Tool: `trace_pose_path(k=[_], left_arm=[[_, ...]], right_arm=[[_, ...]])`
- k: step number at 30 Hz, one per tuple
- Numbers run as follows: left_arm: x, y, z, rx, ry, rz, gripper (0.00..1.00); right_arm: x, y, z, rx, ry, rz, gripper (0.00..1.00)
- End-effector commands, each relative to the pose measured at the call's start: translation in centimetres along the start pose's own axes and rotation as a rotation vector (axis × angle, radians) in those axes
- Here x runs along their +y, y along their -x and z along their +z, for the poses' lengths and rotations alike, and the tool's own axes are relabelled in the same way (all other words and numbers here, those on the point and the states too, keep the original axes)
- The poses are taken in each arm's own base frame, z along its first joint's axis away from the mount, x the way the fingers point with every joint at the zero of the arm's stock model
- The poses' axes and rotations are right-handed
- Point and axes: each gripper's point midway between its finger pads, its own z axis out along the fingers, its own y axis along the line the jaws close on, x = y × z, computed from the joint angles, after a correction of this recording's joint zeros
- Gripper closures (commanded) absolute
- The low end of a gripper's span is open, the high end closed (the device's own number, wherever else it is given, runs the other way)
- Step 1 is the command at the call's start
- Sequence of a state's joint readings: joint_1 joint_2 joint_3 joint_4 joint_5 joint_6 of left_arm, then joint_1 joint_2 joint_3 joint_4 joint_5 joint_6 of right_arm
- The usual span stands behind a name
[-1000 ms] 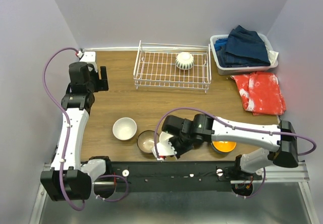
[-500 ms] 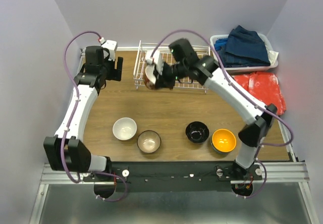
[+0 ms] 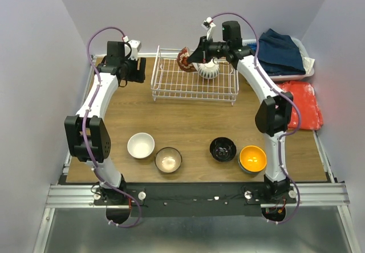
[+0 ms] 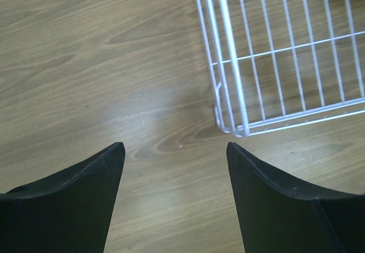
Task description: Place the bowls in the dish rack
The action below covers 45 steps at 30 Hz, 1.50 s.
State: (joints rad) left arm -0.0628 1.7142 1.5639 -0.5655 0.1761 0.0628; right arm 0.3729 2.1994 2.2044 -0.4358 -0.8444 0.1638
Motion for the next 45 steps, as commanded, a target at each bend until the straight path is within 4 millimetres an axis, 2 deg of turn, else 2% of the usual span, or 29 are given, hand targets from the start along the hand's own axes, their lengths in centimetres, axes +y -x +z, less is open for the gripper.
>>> trace_pose_path(k=[1,5,6,9,10,17,22,31,38,45], left_arm=[[-2.1,2.9,0.6,-0.086,-0.125,-0.039,0.19],[-2.6,3.9,2.1,-0.065,-0.167,-0.043,0.19],[-2.7,3.9,2.3,-0.058,-0.172,-0.044,0.19],[-2.6,4.1,3.2,-0.052,-0.178,-0.072,0.19],[-2.7,4.2,3.4,-0.054,-0.18,-0.075,0.19],[-3.4,5.2,5.3,-0.06,-0.2,-0.058,0.2],[-3.6,5.0,6.3,-0.047,-0.202,-0.059,0.2],[-4.3,3.8,6.8,-0.014,-0.22,-0.041,0.21],[-4.5,2.5,7.3,0.024,-0.217,-0.044,0.22],[-4.8,2.6,7.8,0.023,-0.223,-0.04,0.22]], right_arm=[[1.2,5.8,-0.5,-0.176,0.203,0.004,0.99],[-0.7,6.6,0.0,-0.235,0.247,0.018,0.99],[-2.1,5.8,0.9,-0.234,0.245,0.051,0.99],[-3.6,6.3,1.1,-0.268,0.234,0.065,0.99],[-4.5,5.7,1.6,-0.27,0.227,0.084,0.99],[-7.7,4.7,2.8,-0.314,0.16,0.157,0.99],[-9.3,3.8,3.6,-0.319,0.128,0.184,0.99],[-12.8,1.7,4.2,-0.315,0.076,0.231,0.99],[-14.3,1.2,4.3,-0.323,0.053,0.242,0.99],[-15.5,0.5,4.0,-0.316,0.015,0.264,0.99]])
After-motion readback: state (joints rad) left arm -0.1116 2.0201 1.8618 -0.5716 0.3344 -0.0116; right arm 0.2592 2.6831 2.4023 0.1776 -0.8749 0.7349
